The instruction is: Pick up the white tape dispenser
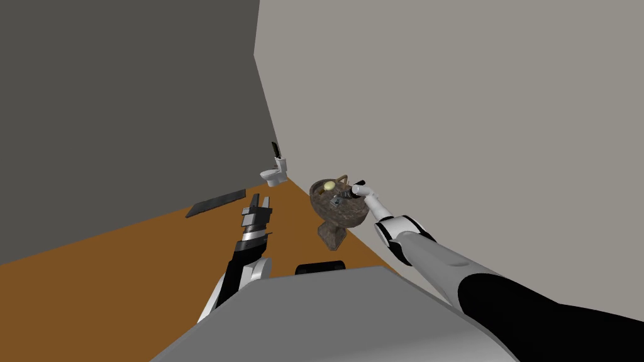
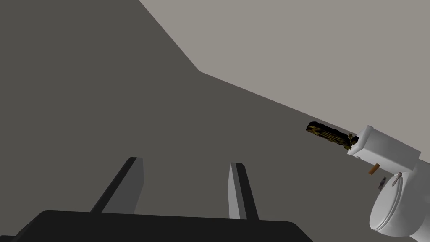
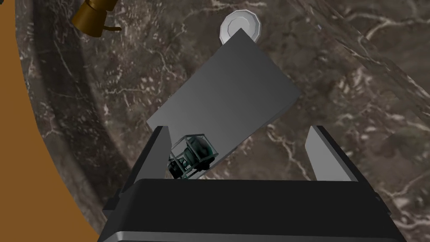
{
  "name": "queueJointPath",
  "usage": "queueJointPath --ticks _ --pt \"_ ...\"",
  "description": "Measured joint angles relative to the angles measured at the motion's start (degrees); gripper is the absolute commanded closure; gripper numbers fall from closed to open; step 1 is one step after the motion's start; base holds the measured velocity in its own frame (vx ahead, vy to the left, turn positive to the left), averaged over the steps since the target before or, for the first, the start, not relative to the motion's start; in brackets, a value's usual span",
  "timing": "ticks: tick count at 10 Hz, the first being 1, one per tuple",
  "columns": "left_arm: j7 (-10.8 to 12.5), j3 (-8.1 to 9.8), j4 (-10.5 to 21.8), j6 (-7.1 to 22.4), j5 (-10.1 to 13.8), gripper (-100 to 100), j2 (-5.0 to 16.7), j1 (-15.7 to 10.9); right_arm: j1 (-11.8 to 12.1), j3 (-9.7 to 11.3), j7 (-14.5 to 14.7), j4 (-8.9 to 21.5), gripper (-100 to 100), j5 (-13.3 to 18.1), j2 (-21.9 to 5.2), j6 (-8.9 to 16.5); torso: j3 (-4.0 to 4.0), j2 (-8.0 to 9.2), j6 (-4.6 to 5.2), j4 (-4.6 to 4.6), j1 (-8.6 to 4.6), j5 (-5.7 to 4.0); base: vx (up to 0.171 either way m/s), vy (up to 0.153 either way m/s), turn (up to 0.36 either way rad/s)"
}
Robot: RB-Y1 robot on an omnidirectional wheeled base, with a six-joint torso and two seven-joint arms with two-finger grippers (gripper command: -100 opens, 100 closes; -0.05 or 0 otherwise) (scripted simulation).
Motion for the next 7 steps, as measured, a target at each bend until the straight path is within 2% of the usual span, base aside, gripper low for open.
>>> queueJointPath --ticks 7 --pt "0.0 0.00 0.0 0.0 0.0 0 0.0 0.0 -7.2 0.7 -10.4 10.5 -100 -4.6 -1.4 9.0 -0.02 -0.04 -0.01 -0.01 0.05 0.01 0.020 0.058 -0.034"
